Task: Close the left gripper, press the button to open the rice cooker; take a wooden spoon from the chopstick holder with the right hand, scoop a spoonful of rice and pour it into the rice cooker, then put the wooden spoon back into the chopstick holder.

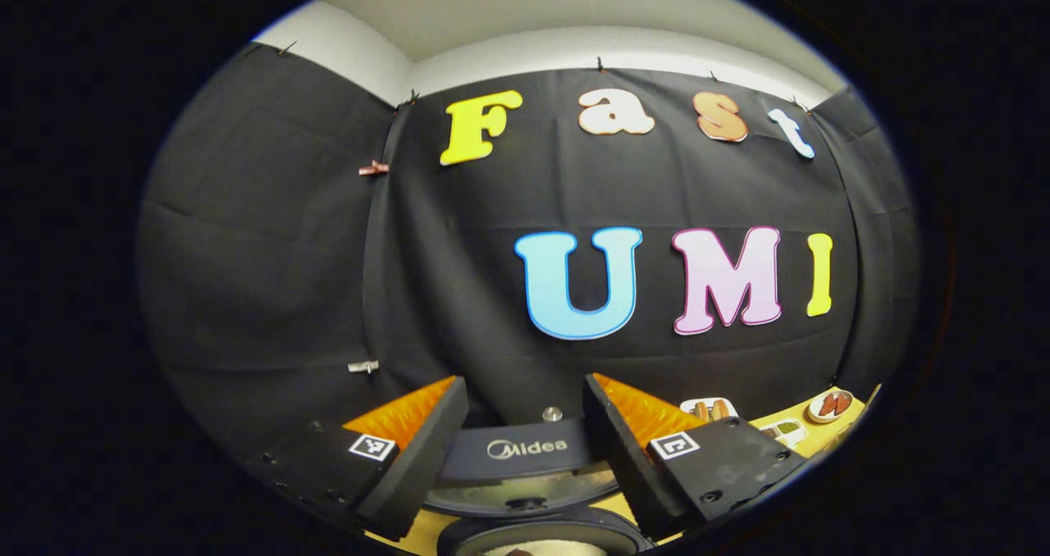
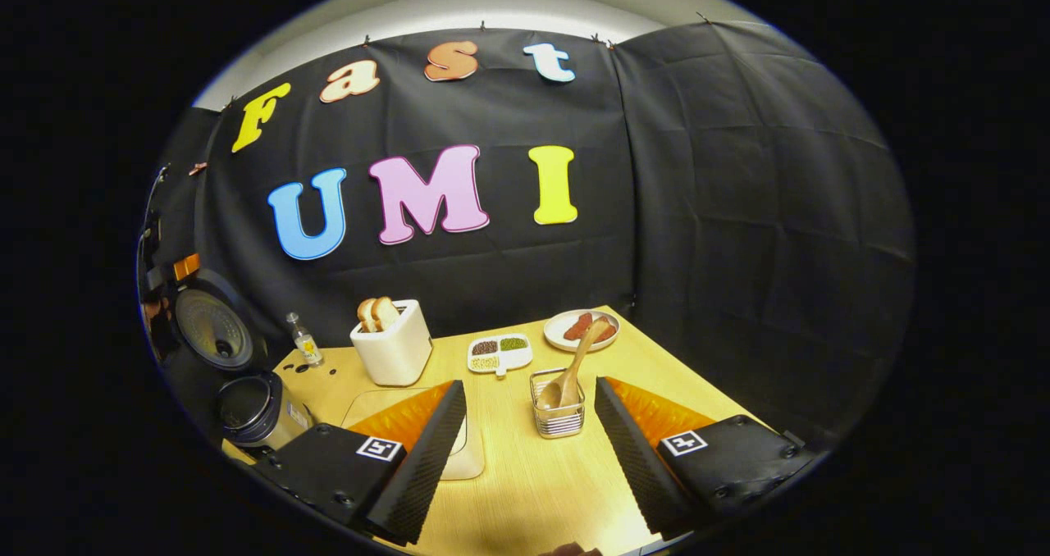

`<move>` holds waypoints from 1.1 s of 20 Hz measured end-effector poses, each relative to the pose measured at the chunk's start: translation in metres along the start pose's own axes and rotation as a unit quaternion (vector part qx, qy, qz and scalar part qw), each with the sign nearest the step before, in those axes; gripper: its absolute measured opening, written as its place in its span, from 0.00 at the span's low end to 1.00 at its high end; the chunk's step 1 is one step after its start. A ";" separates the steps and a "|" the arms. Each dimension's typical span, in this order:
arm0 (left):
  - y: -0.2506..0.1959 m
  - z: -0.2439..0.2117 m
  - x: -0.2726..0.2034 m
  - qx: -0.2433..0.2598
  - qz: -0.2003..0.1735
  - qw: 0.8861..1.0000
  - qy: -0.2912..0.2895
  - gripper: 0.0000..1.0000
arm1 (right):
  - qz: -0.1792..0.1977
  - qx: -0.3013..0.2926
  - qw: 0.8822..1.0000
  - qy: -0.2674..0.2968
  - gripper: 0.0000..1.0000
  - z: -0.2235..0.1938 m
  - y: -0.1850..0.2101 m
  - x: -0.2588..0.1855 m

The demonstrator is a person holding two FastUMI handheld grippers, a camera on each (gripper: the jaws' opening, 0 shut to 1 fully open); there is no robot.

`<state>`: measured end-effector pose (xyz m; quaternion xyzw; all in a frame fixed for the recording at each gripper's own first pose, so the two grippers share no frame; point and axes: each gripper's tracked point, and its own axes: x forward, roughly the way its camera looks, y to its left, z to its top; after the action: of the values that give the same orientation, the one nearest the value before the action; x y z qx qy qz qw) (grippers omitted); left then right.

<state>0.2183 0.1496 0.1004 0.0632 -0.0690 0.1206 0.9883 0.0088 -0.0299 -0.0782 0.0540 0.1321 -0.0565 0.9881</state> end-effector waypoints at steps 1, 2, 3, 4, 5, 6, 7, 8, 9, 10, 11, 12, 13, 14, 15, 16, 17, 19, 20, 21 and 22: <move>-0.001 -0.004 -0.004 0.003 0.003 1.000 0.013 0.97 | 0.000 0.000 1.000 -0.005 0.99 0.003 0.002 -0.002; -0.002 -0.003 -0.010 0.000 0.002 1.000 0.019 0.97 | 0.002 0.000 1.000 -0.005 0.99 0.004 0.005 -0.002; -0.003 -0.006 -0.016 -0.004 0.003 1.000 0.030 0.98 | 0.009 -0.002 1.000 -0.002 0.98 0.002 0.010 -0.003; -0.005 -0.009 -0.023 -0.008 0.003 0.999 0.043 0.98 | 0.011 -0.006 1.000 0.003 0.98 -0.002 0.012 -0.002; -0.007 -0.012 -0.032 -0.012 0.003 0.998 0.058 0.99 | 0.013 -0.009 1.000 0.006 0.98 -0.003 0.013 -0.001; -0.009 -0.018 -0.043 -0.016 0.002 0.997 0.074 0.99 | 0.019 -0.008 1.000 0.007 0.99 -0.003 0.017 0.001; -0.012 -0.023 -0.054 -0.022 0.001 0.996 0.090 0.99 | 0.026 -0.007 1.000 0.009 0.98 -0.003 0.022 0.001; -0.015 -0.031 -0.066 -0.027 -0.002 0.994 0.109 0.99 | 0.032 -0.008 0.999 0.011 0.98 -0.005 0.026 0.002; -0.018 -0.037 -0.077 -0.030 -0.005 0.992 0.124 0.99 | 0.038 -0.010 0.999 0.014 0.98 -0.008 0.030 0.003; -0.021 -0.046 -0.089 -0.031 -0.009 0.989 0.143 0.99 | 0.045 -0.012 0.999 0.017 0.98 -0.010 0.034 0.003; -0.024 -0.056 -0.101 -0.033 -0.012 0.987 0.158 0.99 | 0.051 -0.014 0.998 0.019 0.98 -0.012 0.038 0.003; -0.027 -0.067 -0.112 -0.036 -0.015 0.984 0.176 0.99 | 0.056 -0.014 0.998 0.023 0.99 -0.016 0.041 0.003; -0.028 -0.080 -0.123 -0.041 -0.015 0.980 0.193 0.99 | 0.063 -0.013 0.998 0.027 0.99 -0.020 0.045 0.002; -0.031 -0.094 -0.134 -0.046 -0.017 0.977 0.207 0.99 | 0.069 -0.012 0.997 0.032 0.98 -0.024 0.050 0.000; -0.033 -0.108 -0.144 -0.048 -0.019 0.974 0.222 0.99 | 0.074 -0.012 0.996 0.038 0.98 -0.029 0.054 -0.001; -0.035 -0.124 -0.153 -0.046 -0.021 0.971 0.235 0.99 | 0.079 -0.012 0.996 0.043 0.98 -0.033 0.056 -0.002; -0.037 -0.140 -0.160 -0.043 -0.023 0.968 0.246 0.99 | 0.084 -0.014 0.995 0.048 0.99 -0.037 0.059 -0.004; -0.041 -0.167 -0.172 -0.033 -0.027 0.964 0.263 1.00 | 0.092 -0.016 0.994 0.057 0.99 -0.044 0.063 -0.005; -0.041 -0.179 -0.176 -0.030 -0.028 0.962 0.269 1.00 | 0.095 -0.019 0.993 0.062 0.99 -0.047 0.064 -0.007; -0.041 -0.188 -0.179 -0.028 -0.027 0.961 0.274 1.00 | 0.098 -0.023 0.993 0.068 0.99 -0.051 0.064 -0.008; -0.042 -0.196 -0.181 -0.024 -0.026 0.960 0.276 1.00 | 0.099 -0.027 0.992 0.073 0.99 -0.054 0.064 -0.008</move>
<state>0.0789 0.0949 -0.1237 0.0051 0.2052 0.1057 0.9730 -0.0050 0.0405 -0.1220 0.0444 0.1995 0.0496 0.9776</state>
